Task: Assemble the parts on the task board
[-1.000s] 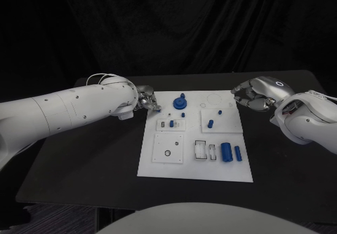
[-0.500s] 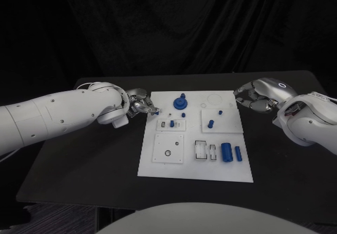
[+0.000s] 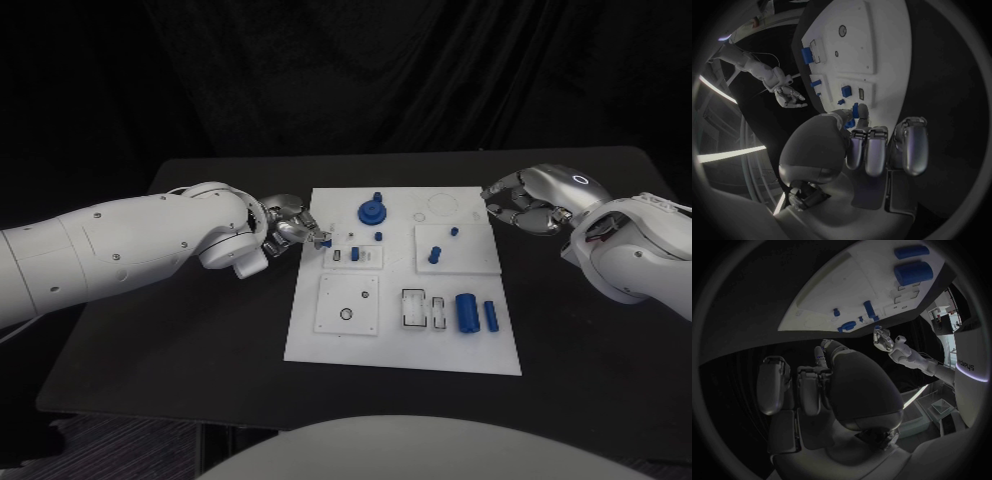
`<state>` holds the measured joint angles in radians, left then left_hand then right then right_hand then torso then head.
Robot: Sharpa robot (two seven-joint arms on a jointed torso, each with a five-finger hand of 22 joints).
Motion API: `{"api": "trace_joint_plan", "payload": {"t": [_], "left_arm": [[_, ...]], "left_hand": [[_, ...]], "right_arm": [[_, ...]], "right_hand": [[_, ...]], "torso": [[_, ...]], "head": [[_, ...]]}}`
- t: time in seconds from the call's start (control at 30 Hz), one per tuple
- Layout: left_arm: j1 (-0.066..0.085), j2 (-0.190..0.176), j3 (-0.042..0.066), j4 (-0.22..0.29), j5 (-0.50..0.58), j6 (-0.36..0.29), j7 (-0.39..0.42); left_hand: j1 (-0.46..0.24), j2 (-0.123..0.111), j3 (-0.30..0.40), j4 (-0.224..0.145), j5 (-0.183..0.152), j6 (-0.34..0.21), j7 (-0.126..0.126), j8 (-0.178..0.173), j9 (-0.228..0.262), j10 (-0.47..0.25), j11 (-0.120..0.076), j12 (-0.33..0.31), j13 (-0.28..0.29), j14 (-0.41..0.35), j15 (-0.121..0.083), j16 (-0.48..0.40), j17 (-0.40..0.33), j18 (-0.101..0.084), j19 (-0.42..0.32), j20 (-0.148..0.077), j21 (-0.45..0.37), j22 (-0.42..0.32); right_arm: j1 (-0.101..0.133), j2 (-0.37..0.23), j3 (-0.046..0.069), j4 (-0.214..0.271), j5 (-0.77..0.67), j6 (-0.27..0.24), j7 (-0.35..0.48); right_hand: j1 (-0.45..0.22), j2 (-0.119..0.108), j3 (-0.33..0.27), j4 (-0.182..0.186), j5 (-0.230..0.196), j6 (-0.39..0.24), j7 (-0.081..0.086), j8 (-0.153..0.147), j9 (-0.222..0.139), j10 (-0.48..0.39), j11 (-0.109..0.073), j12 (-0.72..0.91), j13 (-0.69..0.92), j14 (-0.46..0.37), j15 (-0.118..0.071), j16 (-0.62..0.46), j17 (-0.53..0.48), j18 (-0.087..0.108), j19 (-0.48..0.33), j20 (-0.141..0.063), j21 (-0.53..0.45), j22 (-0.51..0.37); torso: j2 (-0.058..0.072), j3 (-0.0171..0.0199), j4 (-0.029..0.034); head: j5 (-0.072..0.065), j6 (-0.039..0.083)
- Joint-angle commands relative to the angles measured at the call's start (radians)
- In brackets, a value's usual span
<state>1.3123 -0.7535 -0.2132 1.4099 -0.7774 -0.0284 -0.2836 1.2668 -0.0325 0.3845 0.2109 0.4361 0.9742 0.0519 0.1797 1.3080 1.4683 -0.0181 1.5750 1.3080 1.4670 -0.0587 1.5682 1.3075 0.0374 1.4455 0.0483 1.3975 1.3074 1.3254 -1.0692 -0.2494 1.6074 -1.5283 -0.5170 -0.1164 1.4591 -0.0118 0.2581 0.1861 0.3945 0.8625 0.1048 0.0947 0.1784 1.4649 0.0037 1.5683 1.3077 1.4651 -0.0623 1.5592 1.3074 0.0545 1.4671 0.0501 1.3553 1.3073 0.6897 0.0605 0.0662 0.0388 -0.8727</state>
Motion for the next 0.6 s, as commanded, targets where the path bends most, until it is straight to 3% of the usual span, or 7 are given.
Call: {"api": "trace_joint_plan", "payload": {"t": [0.03,0.3,0.43,0.6], "left_arm": [[-0.008,0.003,0.001,0.010,-0.023,-0.036,-0.014],[-0.024,0.006,0.001,0.022,-0.067,-0.042,-0.026],[-0.038,0.009,0.001,0.024,-0.094,-0.074,-0.024],[-0.048,0.015,0.001,0.025,-0.139,-0.092,-0.018]], "left_hand": [[-0.013,-0.001,0.009,-0.005,-0.003,0.004,-0.006,0.000,0.019,0.103,-0.002,-0.004,0.263,0.104,-0.005,0.003,0.263,0.011,-0.007,0.001,-0.005,0.198],[-0.014,0.002,0.012,-0.005,-0.005,0.002,-0.005,-0.001,0.019,0.103,-0.002,-0.004,0.263,0.104,-0.004,0.003,0.263,0.012,-0.009,0.002,-0.007,0.197],[-0.015,0.004,0.015,-0.005,-0.003,0.001,-0.005,-0.001,0.019,0.103,-0.001,-0.004,0.263,0.104,-0.004,0.003,0.263,0.012,-0.009,0.002,-0.007,0.197],[-0.015,0.005,0.017,-0.007,-0.002,0.001,-0.005,-0.001,0.019,0.103,-0.001,-0.004,0.263,0.104,-0.004,0.003,0.263,0.012,-0.009,0.002,-0.007,0.197]], "right_arm": [[-0.003,0.001,0.001,-0.001,0.007,0.002,-0.016],[-0.004,0.003,0.001,-0.002,0.018,0.001,-0.014],[-0.004,0.003,0.001,-0.002,0.019,0.000,-0.015],[-0.004,0.002,0.001,-0.002,0.020,0.001,-0.015]], "right_hand": [[-0.005,0.000,0.007,0.000,0.004,0.007,-0.001,-0.005,-0.001,0.106,0.004,0.003,0.263,0.101,0.005,-0.006,0.249,-0.004,0.015,0.002,-0.006,0.196],[-0.005,0.000,0.008,-0.001,0.004,0.007,-0.001,-0.005,-0.001,0.106,0.004,0.003,0.263,0.101,0.005,-0.005,0.249,-0.004,0.015,0.002,-0.007,0.196],[-0.005,0.000,0.008,-0.001,0.004,0.007,-0.001,-0.005,-0.001,0.106,0.004,0.003,0.263,0.101,0.005,-0.005,0.249,-0.004,0.015,0.002,-0.007,0.196],[-0.005,0.000,0.008,-0.001,0.004,0.007,-0.001,-0.005,-0.001,0.106,0.004,0.003,0.263,0.101,0.005,-0.005,0.249,-0.004,0.015,0.002,-0.007,0.196]], "torso": [[0.000,-0.0001,-0.0011],[0.002,0.0018,-0.0040],[0.001,0.0030,-0.0038],[0.003,0.0022,-0.0055]], "head": [[0.005,0.000],[0.007,0.000],[0.007,0.000],[0.007,0.000]]}}
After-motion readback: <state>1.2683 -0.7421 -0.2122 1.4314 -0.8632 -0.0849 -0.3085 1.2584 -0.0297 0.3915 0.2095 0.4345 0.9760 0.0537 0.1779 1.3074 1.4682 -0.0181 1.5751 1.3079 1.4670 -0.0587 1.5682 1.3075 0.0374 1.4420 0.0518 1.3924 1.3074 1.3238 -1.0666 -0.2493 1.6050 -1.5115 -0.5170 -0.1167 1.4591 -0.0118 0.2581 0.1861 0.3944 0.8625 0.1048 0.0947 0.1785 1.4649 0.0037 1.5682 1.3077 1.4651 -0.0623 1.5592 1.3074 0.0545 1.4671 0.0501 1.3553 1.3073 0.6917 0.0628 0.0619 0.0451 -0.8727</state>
